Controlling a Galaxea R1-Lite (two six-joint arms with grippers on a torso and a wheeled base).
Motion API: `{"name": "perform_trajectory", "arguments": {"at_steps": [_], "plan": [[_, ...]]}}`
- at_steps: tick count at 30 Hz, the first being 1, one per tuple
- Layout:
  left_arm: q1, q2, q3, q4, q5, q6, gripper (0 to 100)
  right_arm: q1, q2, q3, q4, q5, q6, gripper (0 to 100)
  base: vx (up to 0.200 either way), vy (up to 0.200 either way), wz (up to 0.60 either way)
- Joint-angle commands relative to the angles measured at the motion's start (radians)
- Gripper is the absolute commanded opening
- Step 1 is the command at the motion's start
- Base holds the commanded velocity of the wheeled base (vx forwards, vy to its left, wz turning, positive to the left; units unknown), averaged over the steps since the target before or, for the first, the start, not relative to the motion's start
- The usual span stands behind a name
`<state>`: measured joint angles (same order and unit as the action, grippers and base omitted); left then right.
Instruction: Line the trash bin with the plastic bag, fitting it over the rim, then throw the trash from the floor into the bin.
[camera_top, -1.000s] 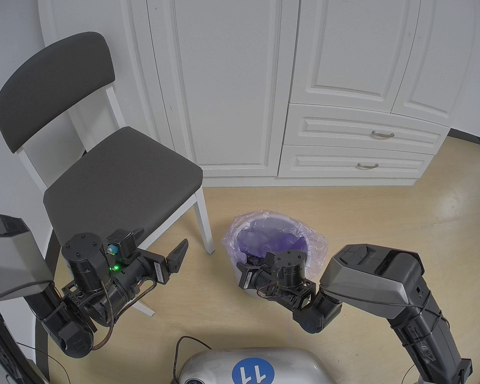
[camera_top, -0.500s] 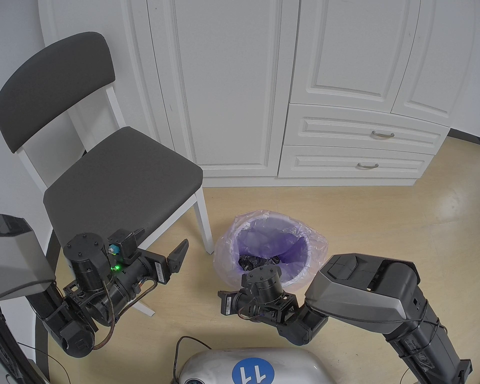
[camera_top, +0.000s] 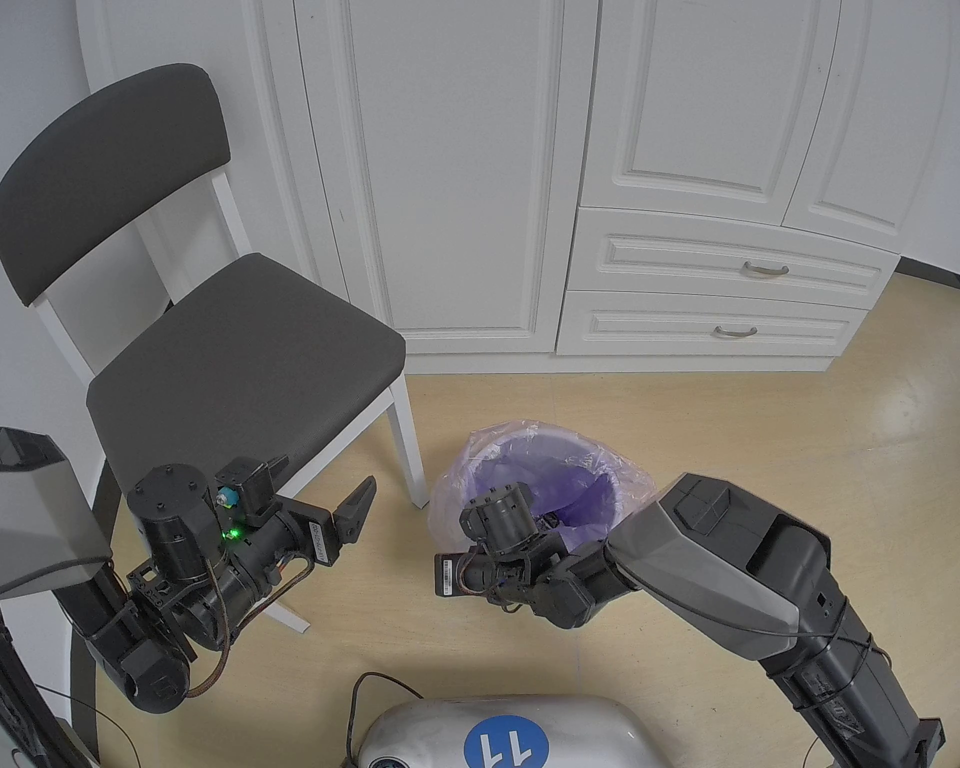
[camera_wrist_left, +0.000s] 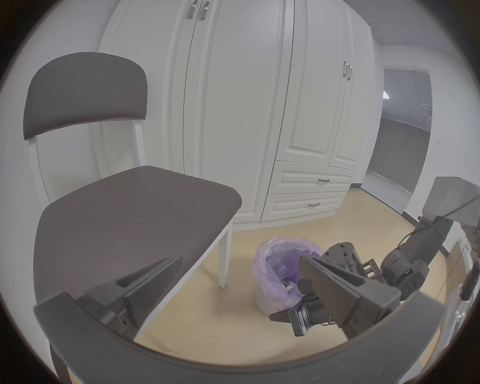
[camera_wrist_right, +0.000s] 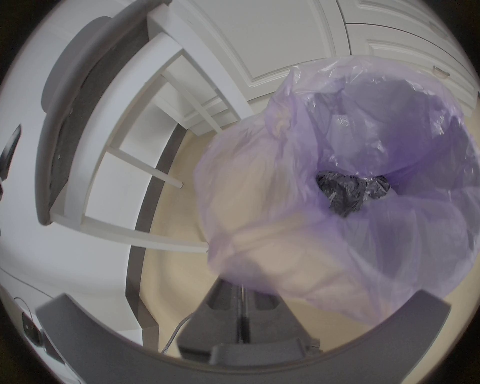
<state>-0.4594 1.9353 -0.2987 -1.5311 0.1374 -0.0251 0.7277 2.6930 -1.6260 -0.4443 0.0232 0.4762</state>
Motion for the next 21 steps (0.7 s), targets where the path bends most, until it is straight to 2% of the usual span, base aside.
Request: {"name": "perform_trajectory", "arguments": {"at_steps": [1, 7, 10, 21], "plan": [[0.004, -0.003, -0.007, 0.0, 0.001, -0.003, 100, -0.002, 0.061, -0.13, 0.084, -0.005, -0.01, 0, 0.0, 0.0, 0.0], [0.005, -0.006, -0.008, 0.0, -0.001, -0.004, 100, 0.012, 0.134, -0.368, 0.269, -0.005, -0.016, 0, 0.0, 0.0, 0.0], [0.011, -0.004, -0.014, 0.0, -0.001, -0.004, 100, 0.015, 0.154, -0.374, 0.329, 0.004, -0.022, 0, 0.0, 0.0, 0.0], [0.011, -0.004, -0.019, 0.0, -0.001, -0.006, 100, 0.029, 0.149, -0.374, 0.343, 0.018, -0.051, 0, 0.0, 0.0, 0.0]]}}
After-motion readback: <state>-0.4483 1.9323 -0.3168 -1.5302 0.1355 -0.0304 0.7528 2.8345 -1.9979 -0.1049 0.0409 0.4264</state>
